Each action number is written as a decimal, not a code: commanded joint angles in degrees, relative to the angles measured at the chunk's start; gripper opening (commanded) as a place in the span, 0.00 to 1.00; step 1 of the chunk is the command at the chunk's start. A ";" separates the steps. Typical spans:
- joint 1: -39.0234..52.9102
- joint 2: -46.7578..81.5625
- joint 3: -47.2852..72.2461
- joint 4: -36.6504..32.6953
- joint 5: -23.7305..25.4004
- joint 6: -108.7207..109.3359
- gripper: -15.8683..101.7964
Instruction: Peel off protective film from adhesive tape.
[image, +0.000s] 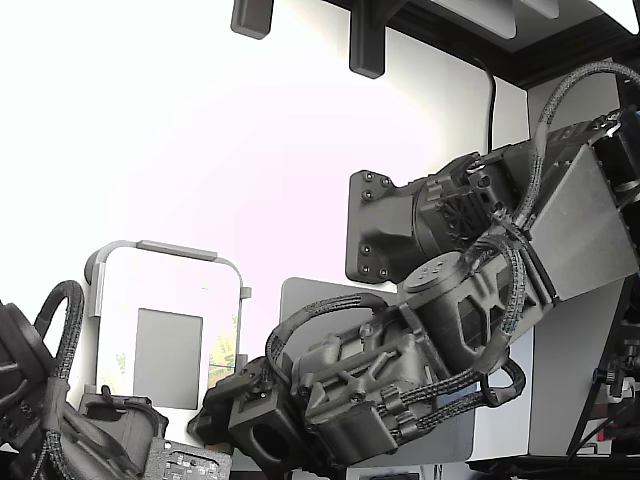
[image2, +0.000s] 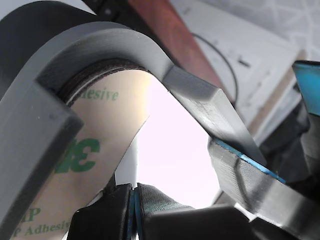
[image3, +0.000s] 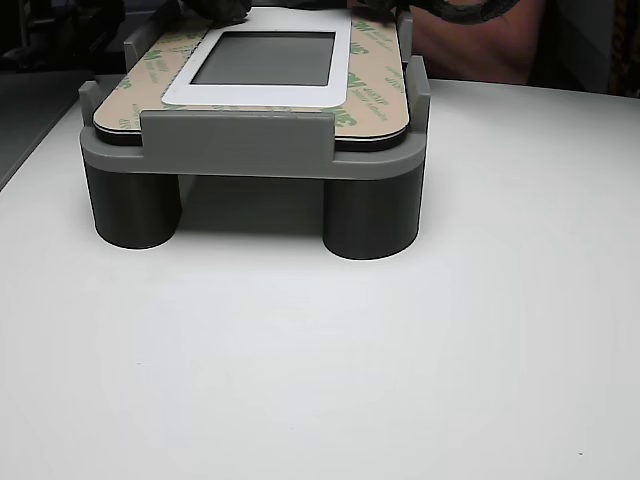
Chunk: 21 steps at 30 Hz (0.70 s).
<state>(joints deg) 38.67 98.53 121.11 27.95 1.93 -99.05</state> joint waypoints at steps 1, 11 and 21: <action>0.09 1.49 -1.14 -0.35 -0.79 0.09 0.05; 0.44 0.97 -1.67 -0.44 -0.70 0.09 0.05; 0.79 0.09 -2.81 -0.26 -0.62 0.18 0.05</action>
<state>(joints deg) 39.46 97.65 120.15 28.21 1.93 -98.96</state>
